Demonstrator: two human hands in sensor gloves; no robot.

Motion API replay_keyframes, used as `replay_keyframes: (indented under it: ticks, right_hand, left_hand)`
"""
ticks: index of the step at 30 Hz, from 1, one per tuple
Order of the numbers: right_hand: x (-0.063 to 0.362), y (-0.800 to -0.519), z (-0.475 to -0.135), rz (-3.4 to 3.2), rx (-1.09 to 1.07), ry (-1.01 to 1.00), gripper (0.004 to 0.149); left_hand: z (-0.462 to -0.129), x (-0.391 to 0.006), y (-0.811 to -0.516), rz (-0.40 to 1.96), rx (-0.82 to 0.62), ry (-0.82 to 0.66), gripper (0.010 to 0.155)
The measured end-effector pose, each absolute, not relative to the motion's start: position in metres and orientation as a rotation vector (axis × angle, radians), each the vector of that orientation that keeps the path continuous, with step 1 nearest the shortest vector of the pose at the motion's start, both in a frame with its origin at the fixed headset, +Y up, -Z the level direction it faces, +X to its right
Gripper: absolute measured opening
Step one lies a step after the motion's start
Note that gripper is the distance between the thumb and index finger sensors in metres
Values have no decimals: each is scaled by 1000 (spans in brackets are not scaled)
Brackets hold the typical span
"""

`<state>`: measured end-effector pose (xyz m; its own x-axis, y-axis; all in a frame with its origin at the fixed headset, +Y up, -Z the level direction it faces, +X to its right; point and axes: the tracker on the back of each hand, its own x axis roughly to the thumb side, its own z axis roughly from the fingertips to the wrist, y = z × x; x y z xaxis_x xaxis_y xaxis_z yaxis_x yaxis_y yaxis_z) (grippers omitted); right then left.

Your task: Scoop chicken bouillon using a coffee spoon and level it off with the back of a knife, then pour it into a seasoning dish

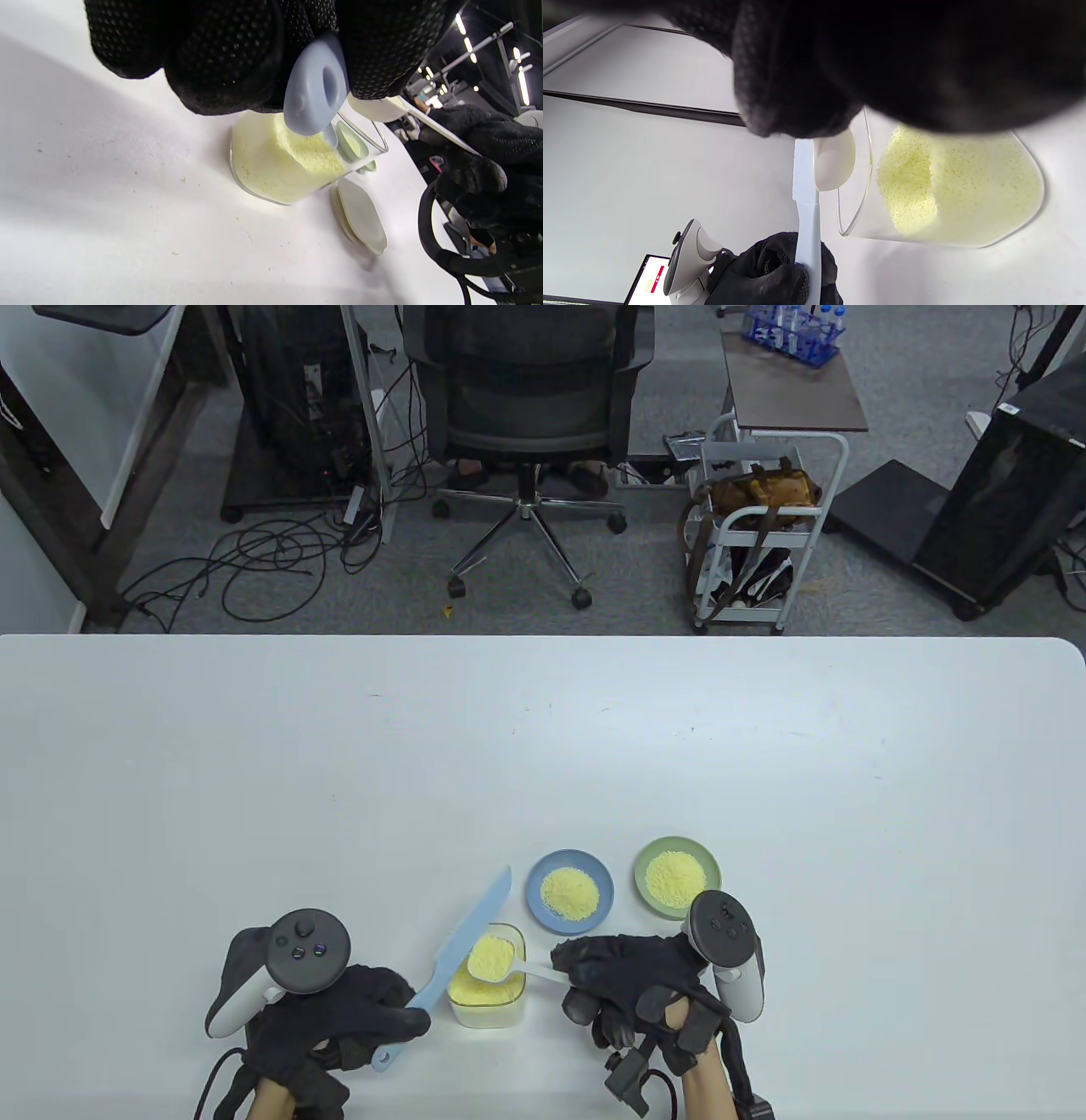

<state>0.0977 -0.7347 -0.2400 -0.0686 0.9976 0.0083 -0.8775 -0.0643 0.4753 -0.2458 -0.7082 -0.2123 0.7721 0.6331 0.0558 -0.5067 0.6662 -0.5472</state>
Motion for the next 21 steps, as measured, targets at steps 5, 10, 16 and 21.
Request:
replay_keyframes:
  ticks: [5, 10, 16, 21]
  right_hand:
    - [98, -735, -240, 1601, 383, 395, 37]
    - [98, -735, -240, 1604, 384, 392, 38]
    - [98, -735, -240, 1600, 385, 393, 38]
    - [99, -735, -240, 1597, 389, 393, 38]
  left_hand:
    - [-216, -262, -710, 723, -475, -164, 47]
    - [-223, -276, -725, 671, -338, 84, 47]
    - [-235, -284, -756, 508, -356, 254, 47]
    - [-239, -282, -767, 396, -397, 284, 48]
